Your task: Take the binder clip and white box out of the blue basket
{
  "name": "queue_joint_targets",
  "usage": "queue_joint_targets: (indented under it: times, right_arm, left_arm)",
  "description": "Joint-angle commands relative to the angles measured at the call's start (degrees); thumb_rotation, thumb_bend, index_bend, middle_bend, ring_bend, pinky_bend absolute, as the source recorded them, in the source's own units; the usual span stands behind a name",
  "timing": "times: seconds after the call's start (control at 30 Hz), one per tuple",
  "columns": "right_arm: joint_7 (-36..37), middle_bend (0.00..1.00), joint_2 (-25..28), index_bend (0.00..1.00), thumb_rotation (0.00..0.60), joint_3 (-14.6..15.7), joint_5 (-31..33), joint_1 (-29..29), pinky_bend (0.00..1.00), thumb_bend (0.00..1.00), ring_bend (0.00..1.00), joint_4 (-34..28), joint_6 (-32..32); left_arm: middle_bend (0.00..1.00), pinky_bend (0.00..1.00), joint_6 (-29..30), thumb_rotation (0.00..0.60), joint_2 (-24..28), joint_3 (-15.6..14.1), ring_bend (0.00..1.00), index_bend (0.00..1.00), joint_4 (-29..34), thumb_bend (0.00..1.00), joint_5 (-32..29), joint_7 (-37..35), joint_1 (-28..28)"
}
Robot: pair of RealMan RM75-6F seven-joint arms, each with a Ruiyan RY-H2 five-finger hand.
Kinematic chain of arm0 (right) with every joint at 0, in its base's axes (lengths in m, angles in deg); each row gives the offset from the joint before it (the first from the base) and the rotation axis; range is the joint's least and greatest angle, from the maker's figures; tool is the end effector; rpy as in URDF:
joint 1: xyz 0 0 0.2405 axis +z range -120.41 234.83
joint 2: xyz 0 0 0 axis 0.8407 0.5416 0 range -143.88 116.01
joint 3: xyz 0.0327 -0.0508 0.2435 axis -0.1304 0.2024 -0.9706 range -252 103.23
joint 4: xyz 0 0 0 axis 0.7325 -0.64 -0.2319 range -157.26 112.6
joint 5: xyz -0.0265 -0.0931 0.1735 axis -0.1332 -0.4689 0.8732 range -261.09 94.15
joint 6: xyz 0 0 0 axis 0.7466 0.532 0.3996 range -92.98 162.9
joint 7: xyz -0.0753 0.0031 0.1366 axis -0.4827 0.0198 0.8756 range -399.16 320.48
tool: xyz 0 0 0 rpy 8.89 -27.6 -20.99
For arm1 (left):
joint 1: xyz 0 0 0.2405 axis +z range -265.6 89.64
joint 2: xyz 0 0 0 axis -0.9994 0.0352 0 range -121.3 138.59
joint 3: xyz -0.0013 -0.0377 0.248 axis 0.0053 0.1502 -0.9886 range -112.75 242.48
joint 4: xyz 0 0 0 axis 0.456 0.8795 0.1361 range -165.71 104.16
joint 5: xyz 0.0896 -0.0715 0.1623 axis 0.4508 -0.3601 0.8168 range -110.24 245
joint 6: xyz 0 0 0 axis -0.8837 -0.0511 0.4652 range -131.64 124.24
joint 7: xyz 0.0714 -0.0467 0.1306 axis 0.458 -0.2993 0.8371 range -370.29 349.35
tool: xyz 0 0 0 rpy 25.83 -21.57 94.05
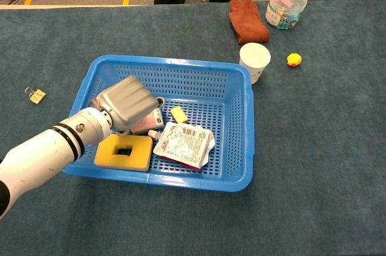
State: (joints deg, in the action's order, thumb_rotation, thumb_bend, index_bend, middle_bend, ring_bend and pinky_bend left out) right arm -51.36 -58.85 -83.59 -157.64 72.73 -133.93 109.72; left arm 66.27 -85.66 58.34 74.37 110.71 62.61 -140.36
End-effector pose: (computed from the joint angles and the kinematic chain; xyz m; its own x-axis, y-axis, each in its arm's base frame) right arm -0.2326 -0.2526 0.2332 0.5431 -0.0072 0.8396 -0.8391 -0.0411 0.5424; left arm -0.1077 0.2528 -0.0612 0.9236 0.1231 0.3630 0.3564 -0.6241 -0.6953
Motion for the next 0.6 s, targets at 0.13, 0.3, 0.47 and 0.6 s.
queue_joint_targets:
  times: [0.13,0.3,0.47,0.6]
  right_arm:
    - [-0.1,0.27,0.2,0.35,0.600,0.0,0.0,-0.1,0.14,0.26,0.11,-0.3,0.2]
    - [0.1,0.27,0.3,0.35,0.600,0.0,0.0,-0.3,0.14,0.26,0.11,-0.2,0.4]
    - [0.4,0.27,0.4,0.35,0.600,0.0,0.0,-0.4,0.14,0.26,0.11,0.0,0.4]
    - [0.6,0.27,0.4,0.35,0.600,0.0,0.1,-0.4,0.14,0.26,0.11,0.2,0.4]
  left_arm:
    - [0.79,0.88,-0.6,0.600,0.1,-0.6,0.77,0.20,0.1,0.16,0.9,-0.2,0.0]
    - [0.80,0.88,-1.5,0.600,-0.1,-1.1,0.77,0.25,-0.6,0.16,0.8,-0.6,0.0]
    - [0.81,0.88,-2.1,0.600,-0.6,-1.0,0.78,0.34,-1.5,0.16,1.5,-2.0,0.4]
    - [0.82,0.88,-2.2,0.600,-1.0,-1.0,0.78,0.41,-1.8,0.16,1.5,-2.0,0.4]
